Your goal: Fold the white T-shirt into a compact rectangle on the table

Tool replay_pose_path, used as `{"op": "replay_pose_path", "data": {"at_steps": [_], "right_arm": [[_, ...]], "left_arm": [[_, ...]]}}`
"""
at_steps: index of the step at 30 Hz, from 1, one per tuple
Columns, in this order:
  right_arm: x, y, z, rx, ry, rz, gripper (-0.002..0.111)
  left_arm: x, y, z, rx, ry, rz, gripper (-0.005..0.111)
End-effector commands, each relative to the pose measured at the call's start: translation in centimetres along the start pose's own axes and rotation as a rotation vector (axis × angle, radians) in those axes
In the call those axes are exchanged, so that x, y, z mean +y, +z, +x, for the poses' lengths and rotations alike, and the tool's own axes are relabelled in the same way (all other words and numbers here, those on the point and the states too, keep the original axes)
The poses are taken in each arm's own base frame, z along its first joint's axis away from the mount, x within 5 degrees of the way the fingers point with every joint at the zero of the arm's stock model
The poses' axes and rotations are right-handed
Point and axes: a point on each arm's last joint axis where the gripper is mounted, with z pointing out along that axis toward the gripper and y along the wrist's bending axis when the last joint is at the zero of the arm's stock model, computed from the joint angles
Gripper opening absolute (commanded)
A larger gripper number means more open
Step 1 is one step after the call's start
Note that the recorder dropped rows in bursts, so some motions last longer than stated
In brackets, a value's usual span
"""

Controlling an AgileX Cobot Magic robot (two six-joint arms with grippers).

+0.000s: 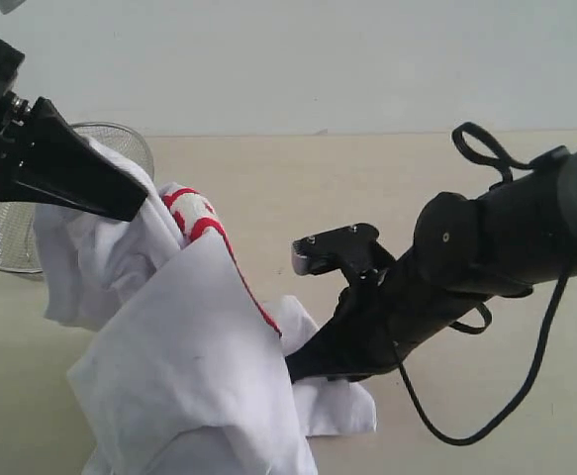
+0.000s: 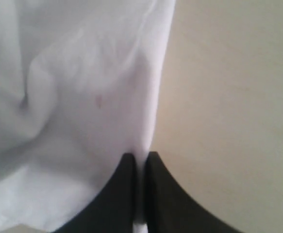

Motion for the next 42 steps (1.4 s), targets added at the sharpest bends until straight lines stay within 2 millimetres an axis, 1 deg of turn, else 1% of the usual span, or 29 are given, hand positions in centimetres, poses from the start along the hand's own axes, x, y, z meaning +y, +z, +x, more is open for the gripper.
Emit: {"op": "replay_pose_path", "data": {"at_steps": [1,3,4,6,7,11,13,16,19,22,24,27,30,32,37,40,42], "right_arm": [[-1.0,-3.9,-1.7,-0.146,0.071,0.033,0.000],[-2.1,-5.8,-2.0,-0.191,0.082,0.052,0.000],[-3.0,-7.2,-2.2,-0.217,0.092,0.069,0.000],[-4.3,-9.1,-2.2,-0.251,0.126,0.087,0.000],[-5.2,-10.6,-2.2,-0.288,0.156,0.104,0.000],[-7.3,-14.9,-1.8,-0.391,0.192,0.158,0.000],[-8.1,-16.6,-1.4,-0.437,0.223,0.186,0.000],[-9.2,-18.0,-0.9,-0.464,0.250,0.218,0.000],[-9.7,-18.6,-0.7,-0.474,0.256,0.233,0.000],[-9.8,-18.0,-0.8,-0.428,0.272,0.210,0.000],[-9.8,-16.8,-0.7,-0.369,0.302,0.167,0.000],[-9.7,-15.0,-0.6,-0.287,0.313,0.084,0.000],[-8.9,-13.3,-0.9,-0.237,0.284,-0.050,0.000],[-8.2,-11.8,-1.2,-0.208,0.288,-0.107,0.000],[-6.3,-7.6,-1.5,-0.117,0.244,-0.122,0.000],[-5.8,-5.4,-1.4,-0.082,0.255,-0.107,0.000],[-5.8,-4.4,-1.3,-0.062,0.253,-0.097,0.000]], "left_arm": [[-0.6,-0.1,-0.1,-0.022,0.003,0.020,0.004],[-0.6,-0.1,-0.1,-0.022,0.003,0.020,0.004],[-0.6,-0.1,-0.1,-0.022,0.003,0.020,0.004],[-0.6,-0.1,-0.1,-0.022,0.003,0.020,0.004],[-0.6,-0.1,-0.1,-0.022,0.003,0.020,0.004],[-0.7,-0.1,-0.2,-0.032,0.003,0.027,0.004],[-0.8,-0.1,-0.3,-0.046,0.008,0.037,0.004],[-1.0,-0.2,-0.6,-0.079,0.003,0.061,0.004],[-0.4,-0.1,-1.3,-0.145,-0.014,0.011,0.004],[0.5,0.6,-1.4,-0.137,-0.036,0.007,0.004],[1.1,1.2,-1.3,-0.114,-0.057,0.023,0.004],[1.5,1.6,-1.2,-0.101,-0.065,0.032,0.004],[1.5,1.6,-1.2,-0.100,-0.045,0.035,0.004],[1.5,1.6,-1.2,-0.100,-0.045,0.035,0.004],[1.2,1.6,-1.0,-0.085,-0.044,0.064,0.004],[1.0,1.6,-0.9,-0.066,-0.042,0.093,0.004],[0.9,1.6,-0.9,-0.064,-0.042,0.096,0.004]]}}
